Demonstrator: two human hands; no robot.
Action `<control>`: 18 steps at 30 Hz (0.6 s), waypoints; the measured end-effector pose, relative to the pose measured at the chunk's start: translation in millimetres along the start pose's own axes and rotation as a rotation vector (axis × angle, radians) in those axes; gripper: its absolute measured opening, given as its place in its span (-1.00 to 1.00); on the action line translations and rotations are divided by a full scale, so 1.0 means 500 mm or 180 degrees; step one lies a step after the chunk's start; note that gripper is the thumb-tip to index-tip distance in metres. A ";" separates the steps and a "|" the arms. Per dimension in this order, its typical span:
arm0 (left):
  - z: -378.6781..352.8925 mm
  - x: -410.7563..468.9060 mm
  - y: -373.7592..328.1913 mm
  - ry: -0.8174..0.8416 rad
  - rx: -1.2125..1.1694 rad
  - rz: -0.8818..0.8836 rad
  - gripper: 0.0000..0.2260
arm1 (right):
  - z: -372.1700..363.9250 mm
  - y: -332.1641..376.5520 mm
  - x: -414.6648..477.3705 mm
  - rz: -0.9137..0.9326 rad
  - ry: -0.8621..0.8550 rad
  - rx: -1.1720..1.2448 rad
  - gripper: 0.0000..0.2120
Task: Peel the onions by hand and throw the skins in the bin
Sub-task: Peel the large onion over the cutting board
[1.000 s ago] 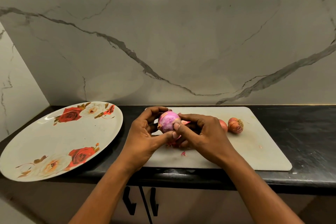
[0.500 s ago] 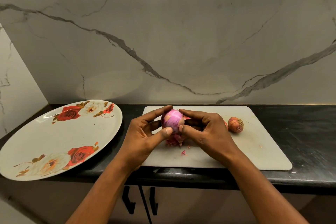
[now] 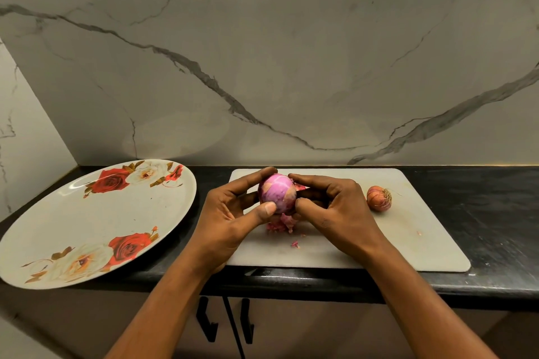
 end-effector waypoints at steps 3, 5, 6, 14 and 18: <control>0.002 0.001 -0.002 -0.0034 -0.0004 -0.0018 -0.47 | -0.003 -0.002 0.000 -0.0023 0.0041 0.0075 -0.53; 0.002 0.002 -0.002 -0.0035 0.0027 -0.0034 -0.47 | -0.005 -0.005 0.000 -0.0073 0.0111 0.0155 -0.52; 0.002 0.001 -0.001 -0.0031 0.0044 -0.0033 -0.47 | -0.006 -0.005 -0.001 -0.0091 0.0127 0.0177 -0.52; 0.000 0.001 -0.004 0.0021 0.0190 -0.0112 -0.48 | -0.006 -0.014 0.002 -0.0148 0.0193 0.0219 -0.53; -0.001 0.000 -0.006 0.0005 0.0110 -0.0072 -0.48 | -0.004 -0.017 0.005 -0.0124 0.0164 0.0236 -0.54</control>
Point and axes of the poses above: each hand's wrist, its own x-axis towards the middle knuckle, its own z-axis out of the back of the hand, y = z × x, the point moved 7 cm from there along x, towards the middle knuckle, and after that the axes turned 6 degrees about -y, right-handed, at the moved point
